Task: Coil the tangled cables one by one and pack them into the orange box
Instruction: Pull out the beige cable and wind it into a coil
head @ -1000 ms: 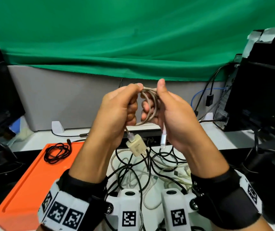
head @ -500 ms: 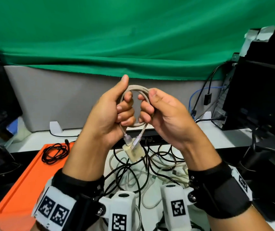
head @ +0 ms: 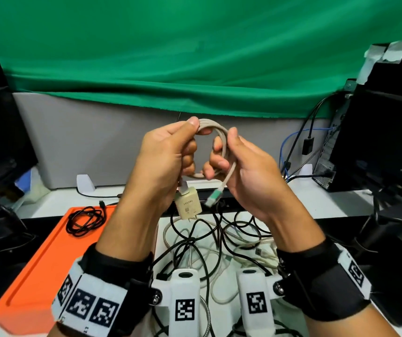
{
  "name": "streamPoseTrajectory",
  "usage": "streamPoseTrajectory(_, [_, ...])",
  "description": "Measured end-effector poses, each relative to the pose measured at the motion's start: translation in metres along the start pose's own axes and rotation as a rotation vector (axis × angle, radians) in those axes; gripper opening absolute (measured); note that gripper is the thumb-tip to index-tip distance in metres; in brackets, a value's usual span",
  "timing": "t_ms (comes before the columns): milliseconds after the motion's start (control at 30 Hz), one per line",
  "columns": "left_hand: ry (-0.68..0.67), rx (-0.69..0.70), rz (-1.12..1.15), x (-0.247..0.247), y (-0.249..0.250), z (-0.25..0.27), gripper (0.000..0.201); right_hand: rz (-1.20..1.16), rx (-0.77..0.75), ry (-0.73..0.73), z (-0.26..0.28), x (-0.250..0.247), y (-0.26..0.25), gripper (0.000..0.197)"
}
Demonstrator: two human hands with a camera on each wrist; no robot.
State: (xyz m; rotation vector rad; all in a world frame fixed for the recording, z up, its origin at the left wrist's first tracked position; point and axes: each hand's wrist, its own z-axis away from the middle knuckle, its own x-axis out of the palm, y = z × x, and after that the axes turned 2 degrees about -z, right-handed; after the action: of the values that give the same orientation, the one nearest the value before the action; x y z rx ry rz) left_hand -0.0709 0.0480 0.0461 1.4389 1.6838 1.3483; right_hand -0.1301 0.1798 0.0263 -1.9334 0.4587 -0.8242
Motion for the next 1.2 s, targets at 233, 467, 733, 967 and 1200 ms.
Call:
streamPoseTrajectory(233, [-0.040, -0.083, 0.242, -0.007, 0.011, 0.000, 0.017, -0.219, 0.067, -0.157, 0.004, -0.003, -0.003, 0.024])
streamPoseTrajectory(467, [-0.096, 0.082, -0.112, -0.004, 0.001, -0.001, 0.031, -0.018, -0.036, -0.022, 0.004, -0.007, -0.016, 0.027])
streamPoseTrajectory(733, [-0.526, -0.104, -0.601, -0.042, -0.003, 0.002, 0.012, 0.108, -0.161, 0.113, 0.005, -0.024, -0.032, 0.029])
streamPoseTrajectory(967, [-0.197, 0.131, -0.076, -0.046, 0.016, 0.000, 0.012, 0.825, -0.252, 0.275, 0.003, -0.019, -0.017, 0.032])
streamPoseTrajectory(1200, [0.058, 0.490, -0.335, -0.008, -0.001, -0.002, 0.019, 0.508, -0.155, 0.281, 0.003, 0.000, -0.009, 0.037])
